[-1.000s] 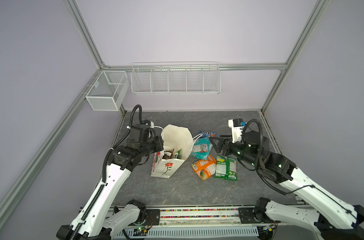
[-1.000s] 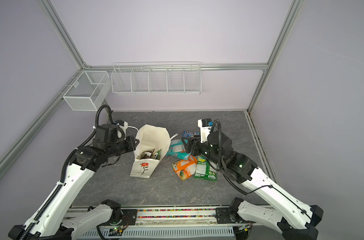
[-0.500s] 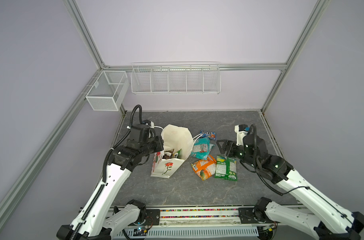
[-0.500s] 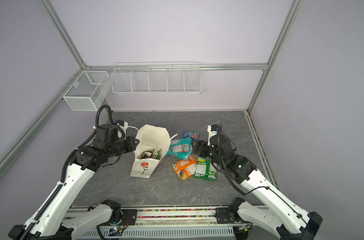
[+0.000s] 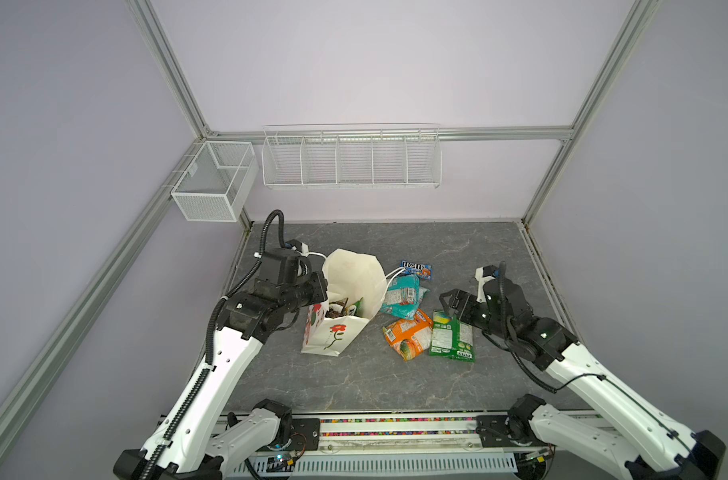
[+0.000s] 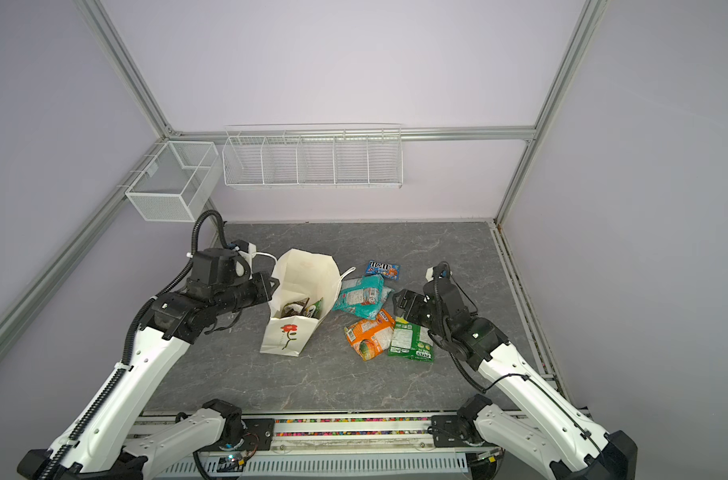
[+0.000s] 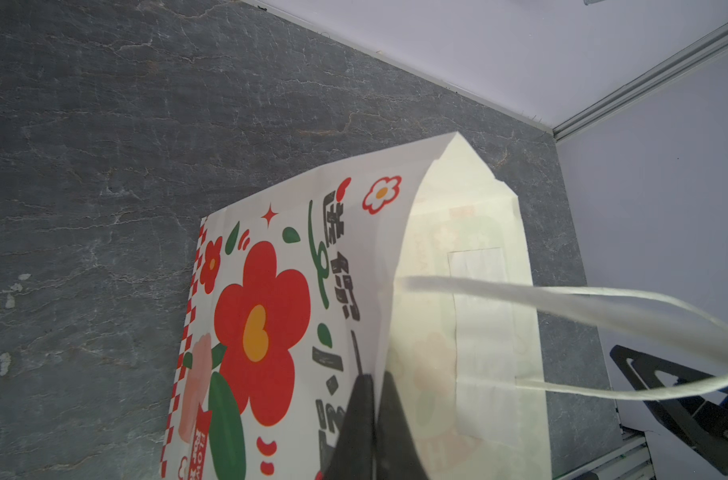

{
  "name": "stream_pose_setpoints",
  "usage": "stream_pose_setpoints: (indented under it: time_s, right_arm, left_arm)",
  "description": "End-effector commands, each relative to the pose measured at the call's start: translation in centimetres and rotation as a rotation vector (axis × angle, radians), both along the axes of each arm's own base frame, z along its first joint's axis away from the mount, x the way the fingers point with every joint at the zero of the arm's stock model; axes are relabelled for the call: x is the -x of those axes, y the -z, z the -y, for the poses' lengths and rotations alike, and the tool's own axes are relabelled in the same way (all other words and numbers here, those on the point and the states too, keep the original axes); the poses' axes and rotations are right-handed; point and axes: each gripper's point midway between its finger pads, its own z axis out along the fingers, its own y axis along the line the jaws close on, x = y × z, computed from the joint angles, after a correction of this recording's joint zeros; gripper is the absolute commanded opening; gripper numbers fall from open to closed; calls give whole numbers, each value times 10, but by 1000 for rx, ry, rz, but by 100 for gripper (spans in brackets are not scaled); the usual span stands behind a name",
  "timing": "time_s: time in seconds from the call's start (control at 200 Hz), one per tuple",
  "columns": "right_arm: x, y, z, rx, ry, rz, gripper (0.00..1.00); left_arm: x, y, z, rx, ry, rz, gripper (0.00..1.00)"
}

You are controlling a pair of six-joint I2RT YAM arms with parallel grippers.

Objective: Place the snacks into the paper bag
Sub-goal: 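Withdraw the right gripper from the bag toward the green chip bag, then lower the right gripper onto the green chip bag and close it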

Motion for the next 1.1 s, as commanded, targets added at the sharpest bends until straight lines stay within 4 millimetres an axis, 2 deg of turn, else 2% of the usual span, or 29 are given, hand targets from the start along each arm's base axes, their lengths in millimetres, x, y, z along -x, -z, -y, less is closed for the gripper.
stream_pose_setpoints:
  time_s: [0.0, 0.195, 0.35, 0.715, 1.095]
  right_arm:
    - [5, 12, 7, -42, 31, -47, 92]
    - [9, 36, 16, -81, 66, -114, 93]
    - [12, 62, 28, -111, 118, -202, 98]
    - [26, 109, 47, -142, 211, -341, 99]
    - [33, 137, 57, -101, 239, -392, 99]
  left_arm:
    - [-1, 3, 1, -8, 4, 3, 0]
    - [-1, 3, 1, -7, 6, 3, 0]
    - [-1, 4, 1, -12, 4, 1, 0]
    - [-4, 7, 3, -14, 8, -7, 0]
    - [-5, 9, 3, -14, 9, -10, 0]
